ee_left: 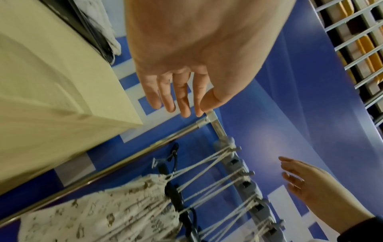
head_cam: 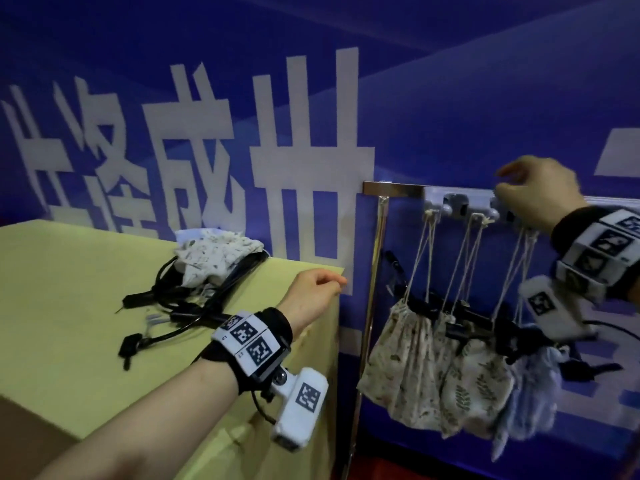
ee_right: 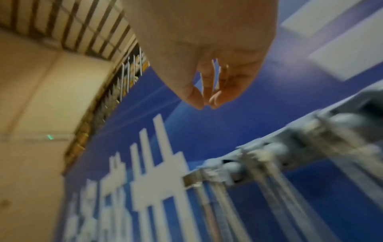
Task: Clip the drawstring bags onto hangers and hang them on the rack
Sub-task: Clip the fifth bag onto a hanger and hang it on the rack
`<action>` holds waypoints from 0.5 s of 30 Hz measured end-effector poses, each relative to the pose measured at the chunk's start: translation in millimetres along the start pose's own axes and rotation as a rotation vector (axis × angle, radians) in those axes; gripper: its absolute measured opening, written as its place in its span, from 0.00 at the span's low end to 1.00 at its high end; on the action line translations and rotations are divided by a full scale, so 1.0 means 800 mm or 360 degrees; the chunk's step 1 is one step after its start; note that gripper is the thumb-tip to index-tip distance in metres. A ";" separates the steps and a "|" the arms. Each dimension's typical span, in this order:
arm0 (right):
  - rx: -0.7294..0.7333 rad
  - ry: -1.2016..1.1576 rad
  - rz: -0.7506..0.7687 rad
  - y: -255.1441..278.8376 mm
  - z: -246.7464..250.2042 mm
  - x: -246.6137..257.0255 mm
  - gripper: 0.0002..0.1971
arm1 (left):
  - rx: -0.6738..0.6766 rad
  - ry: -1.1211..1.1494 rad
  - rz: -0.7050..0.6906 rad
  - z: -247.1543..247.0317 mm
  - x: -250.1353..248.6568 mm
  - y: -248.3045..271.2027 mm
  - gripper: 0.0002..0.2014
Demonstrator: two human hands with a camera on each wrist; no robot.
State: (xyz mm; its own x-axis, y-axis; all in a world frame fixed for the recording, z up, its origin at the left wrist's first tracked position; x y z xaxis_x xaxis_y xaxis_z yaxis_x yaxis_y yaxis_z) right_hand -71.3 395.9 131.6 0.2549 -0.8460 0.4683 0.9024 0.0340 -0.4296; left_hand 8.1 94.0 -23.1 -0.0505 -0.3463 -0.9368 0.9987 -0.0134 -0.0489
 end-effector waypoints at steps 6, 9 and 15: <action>0.0384 -0.0689 0.0215 0.007 -0.110 0.143 0.06 | -0.0316 0.0175 0.0117 0.110 0.025 0.019 0.12; 0.0638 -0.0790 0.0297 0.021 -0.174 0.196 0.05 | -0.0465 0.0318 0.0216 0.163 0.042 0.024 0.12; 0.0993 -0.0914 0.0258 0.053 -0.266 0.226 0.08 | -0.0550 0.0439 0.0541 0.231 0.102 0.003 0.13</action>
State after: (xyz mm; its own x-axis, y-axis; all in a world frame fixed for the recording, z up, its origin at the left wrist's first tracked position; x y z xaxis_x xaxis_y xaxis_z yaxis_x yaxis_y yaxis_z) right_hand -60.8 131.1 34.0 0.3815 -0.4110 0.8280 0.8226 0.5596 -0.1012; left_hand 7.6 -107.9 -35.8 0.2286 -0.0184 -0.9734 0.9018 0.3807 0.2046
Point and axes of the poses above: each hand's wrist, its own y-axis away from the middle knuckle, its own z-axis out of the back of the hand, x = y × z, the point moved 7 cm from there along -y, towards the middle knuckle, and after that the axes turned 12 degrees about x, right-handed, at the moved point
